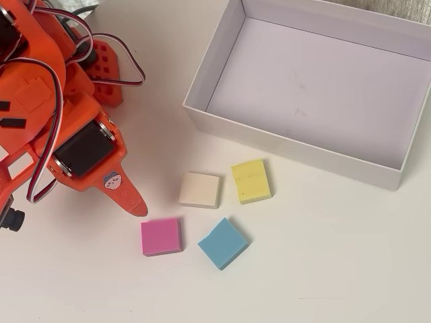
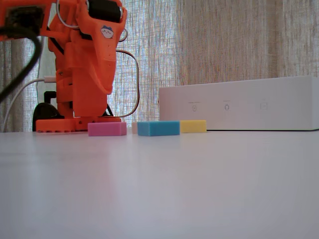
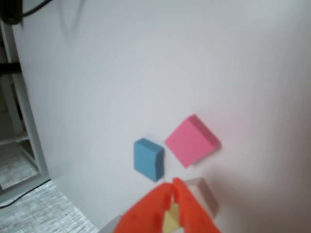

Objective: Grasp the pink cuboid and put it in the bin.

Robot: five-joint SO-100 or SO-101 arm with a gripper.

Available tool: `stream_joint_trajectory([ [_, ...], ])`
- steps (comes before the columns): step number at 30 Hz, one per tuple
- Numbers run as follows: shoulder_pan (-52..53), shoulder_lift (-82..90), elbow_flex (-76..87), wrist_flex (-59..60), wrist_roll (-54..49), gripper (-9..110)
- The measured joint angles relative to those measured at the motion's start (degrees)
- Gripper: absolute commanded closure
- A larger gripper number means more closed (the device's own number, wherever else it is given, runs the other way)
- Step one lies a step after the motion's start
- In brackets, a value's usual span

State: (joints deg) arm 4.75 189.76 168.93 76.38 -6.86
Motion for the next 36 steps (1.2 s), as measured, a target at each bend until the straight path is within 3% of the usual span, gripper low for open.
stream_joint_trajectory([
  [15, -1.58, 0.0, 0.0, 0.0, -0.18, 109],
  [20, -1.49, -0.09, 0.0, -0.09, -0.18, 96],
  [23, -1.41, -4.04, -1.32, -2.29, -0.18, 96],
  [30, -5.36, -24.26, -22.41, -8.0, 11.78, 83],
  [36, -10.9, -43.77, -48.96, -2.99, 23.47, 84],
])
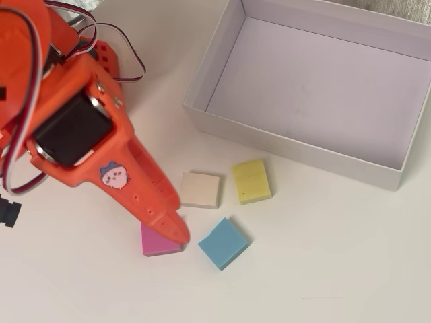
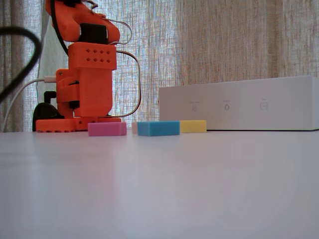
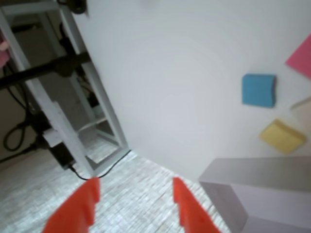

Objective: Grasp the pink cuboid and put it in the bin.

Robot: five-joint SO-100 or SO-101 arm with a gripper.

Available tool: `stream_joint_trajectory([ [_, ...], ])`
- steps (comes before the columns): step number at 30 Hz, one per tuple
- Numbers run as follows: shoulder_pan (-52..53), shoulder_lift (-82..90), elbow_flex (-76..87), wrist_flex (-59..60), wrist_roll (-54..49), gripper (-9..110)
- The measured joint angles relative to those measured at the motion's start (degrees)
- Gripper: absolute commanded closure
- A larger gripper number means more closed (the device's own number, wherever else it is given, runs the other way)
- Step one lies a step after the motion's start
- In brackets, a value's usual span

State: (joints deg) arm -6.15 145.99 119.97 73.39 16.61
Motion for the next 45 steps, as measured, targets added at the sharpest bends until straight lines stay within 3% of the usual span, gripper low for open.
stream_joint_trajectory([
  [6, -3.6, -17.23, -23.12, 12.3, 10.02, 83],
  [11, -2.72, -24.7, -26.1, 20.21, 13.62, 83],
  [17, 2.37, -28.92, -16.87, 20.21, 14.68, 83],
  [28, 13.01, -33.75, 2.99, 9.67, 11.87, 83],
  [45, 13.36, -41.92, 5.71, 3.69, 8.0, 83],
])
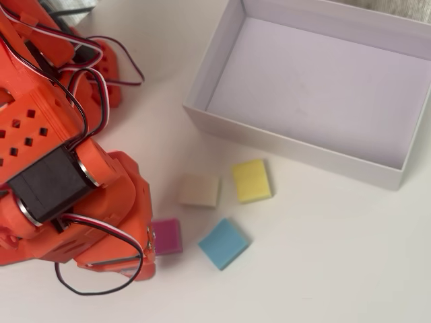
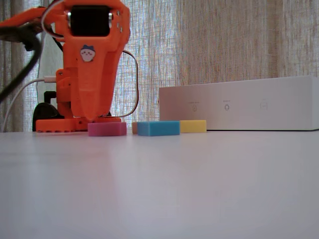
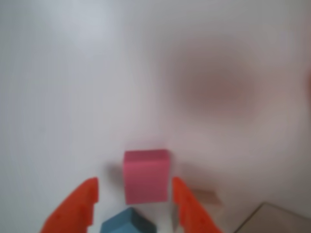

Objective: Grasp the pink cuboid and put it in the bin.

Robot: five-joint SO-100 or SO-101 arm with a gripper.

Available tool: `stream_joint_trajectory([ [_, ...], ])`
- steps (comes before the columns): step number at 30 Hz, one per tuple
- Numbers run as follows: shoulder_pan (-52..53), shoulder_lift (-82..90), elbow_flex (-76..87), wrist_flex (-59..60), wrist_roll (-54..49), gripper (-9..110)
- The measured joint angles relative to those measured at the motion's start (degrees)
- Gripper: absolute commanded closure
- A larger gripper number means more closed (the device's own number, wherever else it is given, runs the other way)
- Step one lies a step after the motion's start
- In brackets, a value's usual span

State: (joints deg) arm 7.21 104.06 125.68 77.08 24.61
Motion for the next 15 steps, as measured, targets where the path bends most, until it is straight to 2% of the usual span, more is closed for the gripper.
stream_joint_trajectory([
  [15, -1.41, -5.8, 0.26, -4.92, -0.88, 86],
])
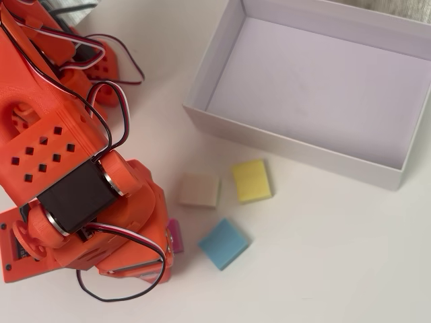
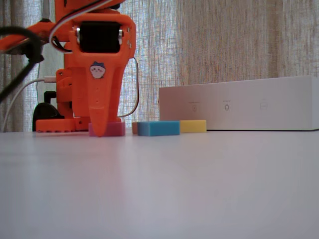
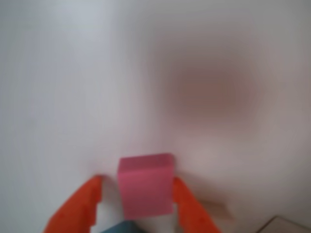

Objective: Grasp the pink cuboid and put it in the bin.

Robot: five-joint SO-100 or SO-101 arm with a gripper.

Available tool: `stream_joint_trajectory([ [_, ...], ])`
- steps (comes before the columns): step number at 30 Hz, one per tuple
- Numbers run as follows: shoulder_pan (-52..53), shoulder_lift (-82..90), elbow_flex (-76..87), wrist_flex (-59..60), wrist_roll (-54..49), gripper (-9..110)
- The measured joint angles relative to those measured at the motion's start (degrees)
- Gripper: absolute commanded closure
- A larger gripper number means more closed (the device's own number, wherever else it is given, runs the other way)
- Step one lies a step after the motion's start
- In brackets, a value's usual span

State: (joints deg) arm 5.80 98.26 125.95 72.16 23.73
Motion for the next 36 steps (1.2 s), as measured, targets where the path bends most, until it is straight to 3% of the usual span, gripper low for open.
stream_joint_trajectory([
  [5, 0.0, -1.05, 0.0, -1.41, -0.7, 92],
  [9, 0.09, -1.58, 0.09, -2.81, -1.05, 110],
  [18, 0.35, 5.01, -1.05, 1.49, -1.67, 110],
  [23, -1.58, 14.85, -14.68, 9.4, -5.27, 110],
  [28, -14.06, 23.29, -31.03, 18.02, -12.57, 110],
  [36, -36.83, 25.84, -32.43, 17.14, -17.31, 110],
])
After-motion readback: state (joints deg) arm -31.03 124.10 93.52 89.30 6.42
